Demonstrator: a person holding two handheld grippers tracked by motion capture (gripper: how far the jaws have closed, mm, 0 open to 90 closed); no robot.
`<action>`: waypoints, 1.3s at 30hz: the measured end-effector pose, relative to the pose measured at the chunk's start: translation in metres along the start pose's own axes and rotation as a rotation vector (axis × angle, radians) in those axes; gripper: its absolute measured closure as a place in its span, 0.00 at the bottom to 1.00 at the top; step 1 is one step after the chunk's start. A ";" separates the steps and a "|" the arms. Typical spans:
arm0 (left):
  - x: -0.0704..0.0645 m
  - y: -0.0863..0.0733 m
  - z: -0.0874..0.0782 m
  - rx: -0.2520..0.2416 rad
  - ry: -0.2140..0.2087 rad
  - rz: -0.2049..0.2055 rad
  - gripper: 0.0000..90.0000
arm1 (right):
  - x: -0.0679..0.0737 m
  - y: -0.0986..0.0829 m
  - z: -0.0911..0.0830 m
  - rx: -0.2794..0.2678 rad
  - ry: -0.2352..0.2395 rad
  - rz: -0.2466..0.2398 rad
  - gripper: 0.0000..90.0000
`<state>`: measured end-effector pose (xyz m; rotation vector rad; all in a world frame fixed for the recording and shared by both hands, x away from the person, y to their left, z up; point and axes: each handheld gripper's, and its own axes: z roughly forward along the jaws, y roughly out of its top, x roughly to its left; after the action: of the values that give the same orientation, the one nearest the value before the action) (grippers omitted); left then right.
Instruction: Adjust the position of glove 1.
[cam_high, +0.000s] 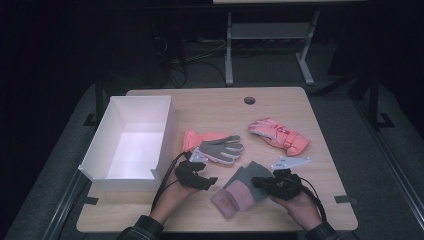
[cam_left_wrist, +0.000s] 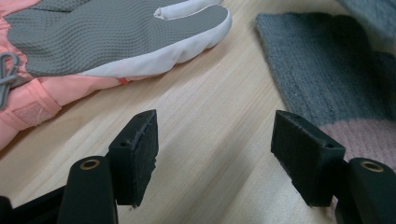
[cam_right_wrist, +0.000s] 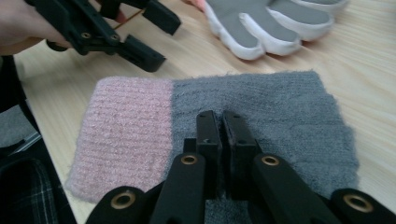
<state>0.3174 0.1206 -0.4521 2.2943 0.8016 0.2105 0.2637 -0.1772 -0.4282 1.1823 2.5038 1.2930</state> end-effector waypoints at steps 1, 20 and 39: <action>0.000 0.000 0.000 -0.003 0.000 -0.004 0.35 | 0.002 0.001 0.002 0.000 0.004 -0.002 0.96; 0.001 0.000 0.001 0.008 -0.001 0.012 0.35 | 0.023 0.006 0.030 0.042 0.017 -0.014 0.96; -0.001 0.002 -0.013 -0.013 -0.047 -0.006 0.75 | 0.011 -0.001 0.017 0.009 -0.012 -0.039 0.83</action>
<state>0.3126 0.1259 -0.4408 2.2759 0.7810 0.1577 0.2623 -0.1588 -0.4372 1.1334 2.5141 1.2634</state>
